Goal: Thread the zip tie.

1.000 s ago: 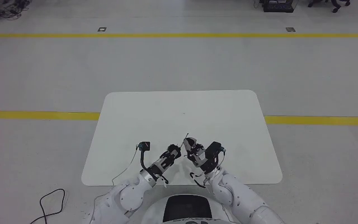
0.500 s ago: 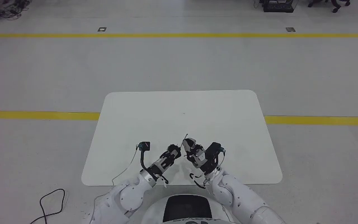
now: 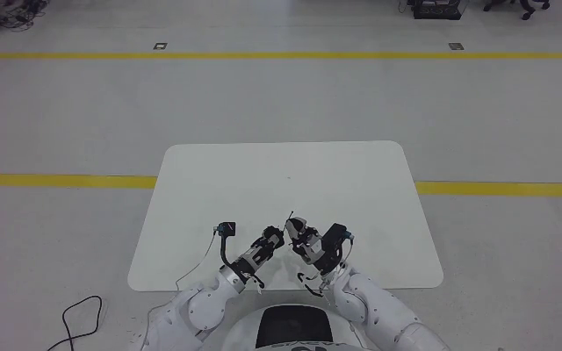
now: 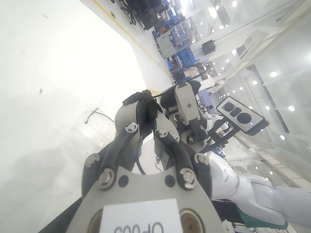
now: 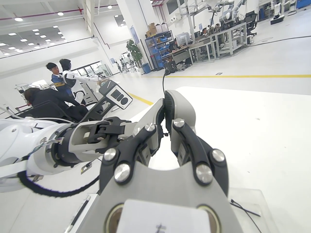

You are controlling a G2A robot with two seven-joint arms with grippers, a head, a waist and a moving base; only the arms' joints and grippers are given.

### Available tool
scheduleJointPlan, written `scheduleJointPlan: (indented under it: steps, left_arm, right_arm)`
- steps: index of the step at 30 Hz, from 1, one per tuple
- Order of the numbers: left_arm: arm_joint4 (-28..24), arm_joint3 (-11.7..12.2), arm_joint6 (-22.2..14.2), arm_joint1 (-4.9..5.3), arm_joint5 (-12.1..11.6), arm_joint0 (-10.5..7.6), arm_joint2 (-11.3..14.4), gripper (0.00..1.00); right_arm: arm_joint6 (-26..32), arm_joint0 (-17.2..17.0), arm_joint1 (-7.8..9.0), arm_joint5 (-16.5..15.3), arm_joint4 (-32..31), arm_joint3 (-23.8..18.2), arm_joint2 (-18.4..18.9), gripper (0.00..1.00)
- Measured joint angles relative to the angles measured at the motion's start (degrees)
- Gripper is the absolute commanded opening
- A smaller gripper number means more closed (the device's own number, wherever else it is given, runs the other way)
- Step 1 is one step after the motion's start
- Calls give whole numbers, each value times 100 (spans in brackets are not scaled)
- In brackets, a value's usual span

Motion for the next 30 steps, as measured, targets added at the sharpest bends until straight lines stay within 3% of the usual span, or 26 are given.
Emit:
scheduleJointPlan:
  steps: [20, 30]
  left_arm:
    - [0, 0, 0, 0, 0, 0, 0, 0]
    - [0, 0, 0, 0, 0, 0, 0, 0]
  right_arm:
    - [29, 34, 81, 0, 89, -27, -93, 0]
    - [-2, 77, 112, 0, 489, -3, -238, 0]
